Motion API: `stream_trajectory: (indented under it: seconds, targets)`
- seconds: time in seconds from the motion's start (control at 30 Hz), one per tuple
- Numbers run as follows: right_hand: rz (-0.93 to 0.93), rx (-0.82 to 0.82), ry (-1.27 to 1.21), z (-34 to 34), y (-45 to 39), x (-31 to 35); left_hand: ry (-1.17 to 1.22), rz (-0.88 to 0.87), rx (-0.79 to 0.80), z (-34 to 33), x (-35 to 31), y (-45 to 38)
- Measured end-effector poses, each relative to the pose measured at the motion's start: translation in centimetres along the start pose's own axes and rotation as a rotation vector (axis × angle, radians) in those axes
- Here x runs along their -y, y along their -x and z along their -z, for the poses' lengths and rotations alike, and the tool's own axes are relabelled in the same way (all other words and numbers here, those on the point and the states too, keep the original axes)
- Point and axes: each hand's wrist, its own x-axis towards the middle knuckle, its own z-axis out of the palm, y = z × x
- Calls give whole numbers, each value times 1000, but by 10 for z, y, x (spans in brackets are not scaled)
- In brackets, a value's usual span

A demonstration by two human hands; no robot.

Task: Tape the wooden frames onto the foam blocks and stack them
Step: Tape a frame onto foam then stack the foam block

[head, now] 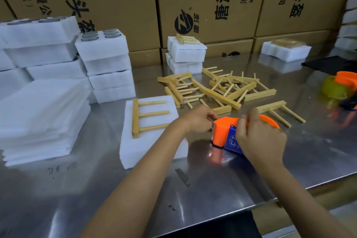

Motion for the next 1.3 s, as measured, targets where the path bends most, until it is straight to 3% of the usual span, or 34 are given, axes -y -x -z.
stream_trajectory:
  seconds: [0.2,0.33,0.43,0.57,0.67,0.73,0.87,1.1,1.23,1.3]
  targets:
    - [44,-48,-73,0,-8,-6,-47,-20,8,1,-2,3]
    - [70,-34,-126,6,-31,-6,95,-42,-26,15,-7,15]
    - [34,5,-346,18,-50,2,251,-56,-68,34,-9,29]
    - [-108,326,-557,27,-83,18,468,-16,-129,54,-8,52]
    - [-240,676,-548,21,-100,35,490,65,-196,57,-9,64]
    - [-268,825,-549,10,-98,45,509,132,-234,55,-7,69]
    - [-216,740,-592,-7,-83,57,717,221,-279,62,9,82]
    - [-99,733,-609,2,-92,78,823,202,-389,82,27,102]
    - [-225,788,-949,9,-96,64,850,192,-466,102,48,124]
    - [-227,781,-934,11,-97,54,893,182,-470,115,60,138]
